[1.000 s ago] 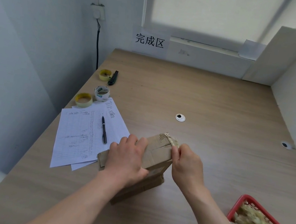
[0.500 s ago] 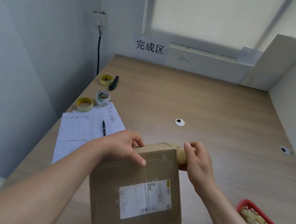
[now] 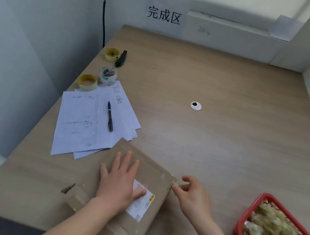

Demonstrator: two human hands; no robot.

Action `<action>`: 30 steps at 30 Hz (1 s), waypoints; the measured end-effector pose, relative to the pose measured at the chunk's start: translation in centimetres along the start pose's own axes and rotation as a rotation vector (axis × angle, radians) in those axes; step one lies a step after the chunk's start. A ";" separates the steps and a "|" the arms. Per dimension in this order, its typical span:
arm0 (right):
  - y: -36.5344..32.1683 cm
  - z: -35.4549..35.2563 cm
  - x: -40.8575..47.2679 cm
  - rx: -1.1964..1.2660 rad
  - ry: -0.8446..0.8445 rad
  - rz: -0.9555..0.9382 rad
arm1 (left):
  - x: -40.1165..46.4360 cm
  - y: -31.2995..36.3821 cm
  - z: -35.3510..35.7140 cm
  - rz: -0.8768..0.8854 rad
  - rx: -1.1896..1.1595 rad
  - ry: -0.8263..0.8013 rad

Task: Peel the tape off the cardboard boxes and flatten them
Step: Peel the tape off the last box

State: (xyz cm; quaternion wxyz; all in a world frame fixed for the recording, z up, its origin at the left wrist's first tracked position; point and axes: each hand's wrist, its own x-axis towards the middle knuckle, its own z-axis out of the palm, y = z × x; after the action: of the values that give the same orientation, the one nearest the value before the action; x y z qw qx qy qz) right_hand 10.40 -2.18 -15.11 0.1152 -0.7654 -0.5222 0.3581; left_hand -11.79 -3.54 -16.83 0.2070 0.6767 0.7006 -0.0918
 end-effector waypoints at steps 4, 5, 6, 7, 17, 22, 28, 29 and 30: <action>-1.2 -1.5 0.8 -0.445 0.068 -0.256 | 0.3 -0.7 0.8 0.014 -0.031 0.044; -1.6 -1.7 1.1 -0.480 0.101 -0.308 | 0.4 -0.8 0.9 0.011 -0.038 0.046; -2.0 -1.8 1.3 -0.471 0.139 -0.380 | 0.4 -1.0 1.0 0.008 -0.041 0.050; -2.3 -1.7 1.3 -0.437 0.172 -0.479 | 0.4 -1.0 1.2 0.004 -0.043 0.052; -1.9 1.3 2.8 -0.413 0.019 -0.910 | 0.6 -1.0 1.6 -0.006 -0.080 0.073; -1.0 1.0 2.7 -0.303 0.012 -0.916 | 0.5 -0.9 1.5 -0.009 -0.091 0.078; -1.8 0.6 2.6 -0.293 -0.048 -0.726 | 0.4 -0.8 1.2 -0.010 -0.103 0.074; -2.0 0.6 2.6 -0.308 -0.057 -0.711 | 0.4 -0.8 1.1 -0.010 -0.101 0.072; -2.3 0.7 2.6 -0.319 -0.060 -0.695 | 0.4 -0.8 1.1 -0.010 -0.098 0.069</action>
State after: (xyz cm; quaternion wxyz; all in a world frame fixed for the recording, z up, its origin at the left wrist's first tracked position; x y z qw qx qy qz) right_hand 8.79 0.91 -15.47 0.0940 -0.5403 -0.8028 0.2342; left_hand -12.41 -3.66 -18.12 0.2150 0.6651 0.7143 -0.0350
